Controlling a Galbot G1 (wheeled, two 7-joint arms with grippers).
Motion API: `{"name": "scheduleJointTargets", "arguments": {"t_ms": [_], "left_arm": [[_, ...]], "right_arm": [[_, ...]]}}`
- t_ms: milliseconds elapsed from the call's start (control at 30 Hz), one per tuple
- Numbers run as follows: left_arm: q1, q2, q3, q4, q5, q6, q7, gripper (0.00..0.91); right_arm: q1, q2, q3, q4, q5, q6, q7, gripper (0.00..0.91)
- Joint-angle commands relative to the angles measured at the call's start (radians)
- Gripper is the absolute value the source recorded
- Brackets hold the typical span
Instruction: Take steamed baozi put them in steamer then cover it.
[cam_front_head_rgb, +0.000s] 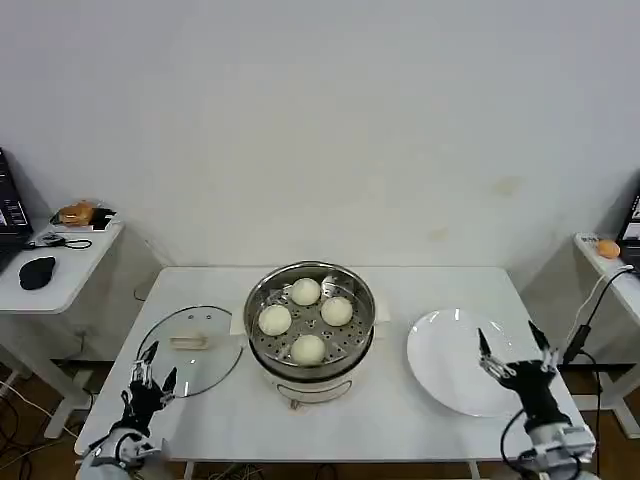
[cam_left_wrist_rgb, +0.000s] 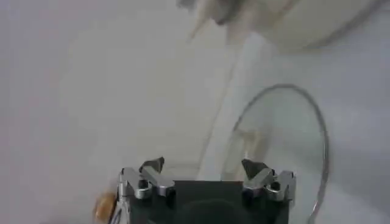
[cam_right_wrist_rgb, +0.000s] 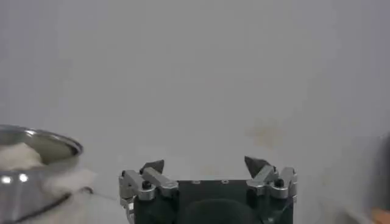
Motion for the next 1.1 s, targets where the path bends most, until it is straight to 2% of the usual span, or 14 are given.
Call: {"name": "scheduleJointTargets", "arguments": {"t_ms": [33,1100], "left_arm": [[-0.194,0.046,0.043,0.191,0.177,-0.027,-0.028,0.907],[-0.477,0.001,0.200,0.480,0.224,-0.026,-0.036,0.907]], "right_arm": [[-0.092,0.046,0.096,0.024,0.014,0.021,0.001,0.907],[-0.098,0.079,0.120,0.010,0.004,0.031,-0.004,0.907]]}}
